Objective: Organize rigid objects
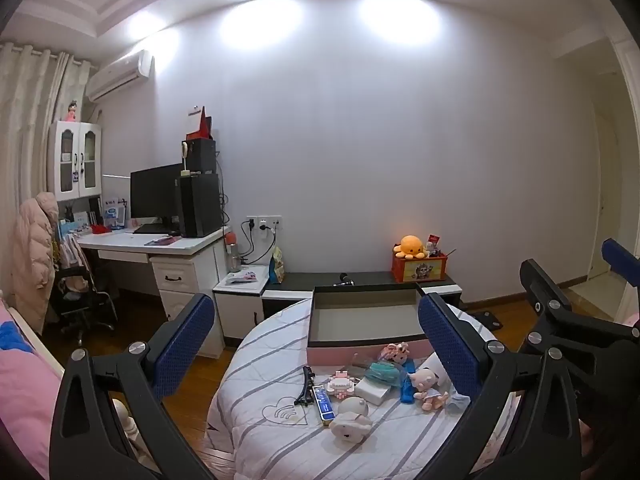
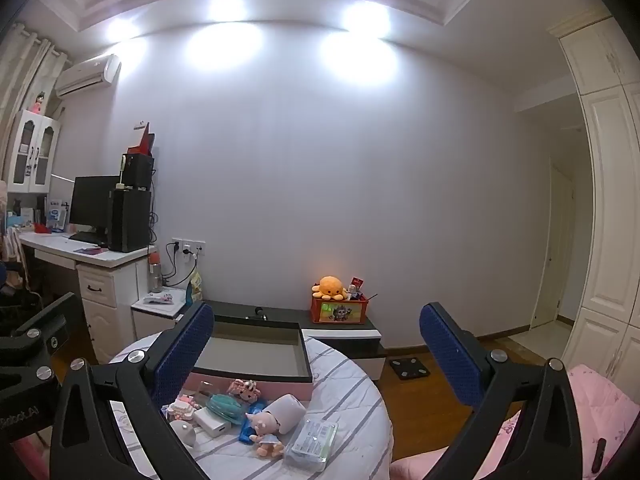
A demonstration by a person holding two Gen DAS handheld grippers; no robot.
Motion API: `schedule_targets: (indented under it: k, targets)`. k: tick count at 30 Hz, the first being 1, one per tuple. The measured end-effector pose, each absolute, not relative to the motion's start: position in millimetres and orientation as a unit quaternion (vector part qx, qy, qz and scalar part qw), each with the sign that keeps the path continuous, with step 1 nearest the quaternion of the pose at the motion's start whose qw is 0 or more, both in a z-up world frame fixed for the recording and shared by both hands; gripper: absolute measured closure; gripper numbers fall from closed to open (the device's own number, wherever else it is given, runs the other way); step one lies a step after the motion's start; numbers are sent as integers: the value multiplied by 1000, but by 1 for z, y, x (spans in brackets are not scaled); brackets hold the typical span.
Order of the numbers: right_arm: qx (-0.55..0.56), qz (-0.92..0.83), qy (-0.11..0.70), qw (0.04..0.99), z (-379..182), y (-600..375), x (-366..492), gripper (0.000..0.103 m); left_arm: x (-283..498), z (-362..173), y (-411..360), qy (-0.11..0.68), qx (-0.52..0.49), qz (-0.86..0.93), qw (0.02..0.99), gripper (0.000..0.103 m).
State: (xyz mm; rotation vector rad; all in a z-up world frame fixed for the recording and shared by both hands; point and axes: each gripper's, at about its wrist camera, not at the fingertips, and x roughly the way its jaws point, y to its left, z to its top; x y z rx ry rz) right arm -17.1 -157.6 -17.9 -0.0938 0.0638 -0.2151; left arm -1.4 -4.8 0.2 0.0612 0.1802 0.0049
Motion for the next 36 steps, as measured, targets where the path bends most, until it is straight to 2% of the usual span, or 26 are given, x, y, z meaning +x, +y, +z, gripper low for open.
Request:
schedule_targets:
  k: [36]
  targets:
    - [-49, -108, 31, 992, -9, -158, -24, 0, -4, 0, -3, 88, 20, -13, 996, 0]
